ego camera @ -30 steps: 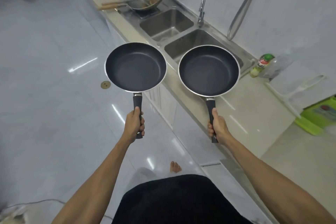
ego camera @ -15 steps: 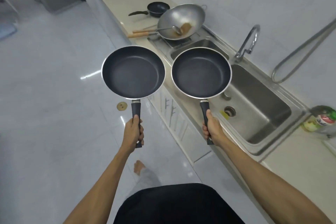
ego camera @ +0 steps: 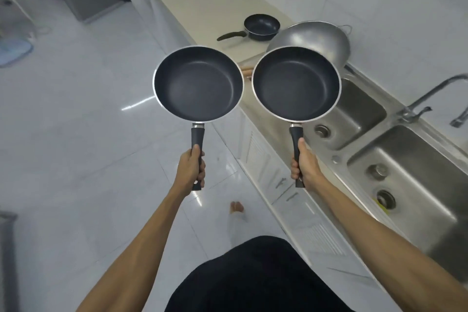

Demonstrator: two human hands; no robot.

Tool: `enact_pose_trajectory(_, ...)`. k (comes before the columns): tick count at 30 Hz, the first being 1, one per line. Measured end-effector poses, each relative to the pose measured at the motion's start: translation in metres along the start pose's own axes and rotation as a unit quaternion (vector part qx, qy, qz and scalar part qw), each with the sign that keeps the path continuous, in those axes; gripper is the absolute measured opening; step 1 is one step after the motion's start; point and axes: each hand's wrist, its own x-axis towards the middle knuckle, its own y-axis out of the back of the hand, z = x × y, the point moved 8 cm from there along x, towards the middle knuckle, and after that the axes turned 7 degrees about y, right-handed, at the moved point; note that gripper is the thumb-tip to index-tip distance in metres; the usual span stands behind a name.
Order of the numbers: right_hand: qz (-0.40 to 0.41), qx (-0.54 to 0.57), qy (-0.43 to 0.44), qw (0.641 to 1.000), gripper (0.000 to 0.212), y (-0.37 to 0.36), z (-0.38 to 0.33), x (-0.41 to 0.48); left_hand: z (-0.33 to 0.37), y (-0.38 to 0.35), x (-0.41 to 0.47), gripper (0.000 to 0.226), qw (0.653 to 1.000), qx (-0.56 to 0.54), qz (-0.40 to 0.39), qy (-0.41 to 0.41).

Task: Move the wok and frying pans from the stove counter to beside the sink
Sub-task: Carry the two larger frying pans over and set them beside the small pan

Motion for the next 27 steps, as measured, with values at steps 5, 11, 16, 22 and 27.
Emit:
enact_pose_trajectory(5,-0.008,0.003,0.001,1.000,0.057,-0.074,-0.027,0.075,0.021,0.031,0.088,0.041,1.000,-0.014,0.017,0.014)
enact_pose_trajectory(11,-0.026,0.002,-0.012,1.000,0.058,-0.180,-0.080,0.176,0.070,0.068,0.207,0.042,0.999,-0.003,0.027,0.037)
enact_pose_trajectory(16,-0.047,-0.014,-0.018,0.999,0.058,-0.262,-0.138,0.253,0.125,0.109,0.300,0.041,0.998,-0.010,0.043,0.036)
enact_pose_trajectory(22,-0.048,-0.019,-0.032,0.998,0.060,-0.335,-0.179,0.326,0.177,0.153,0.409,0.039,0.997,-0.042,0.046,0.041)
enact_pose_trajectory(27,-0.016,-0.018,-0.033,0.999,0.058,-0.393,-0.198,0.377,0.217,0.188,0.508,0.041,0.998,-0.036,-0.003,0.060)
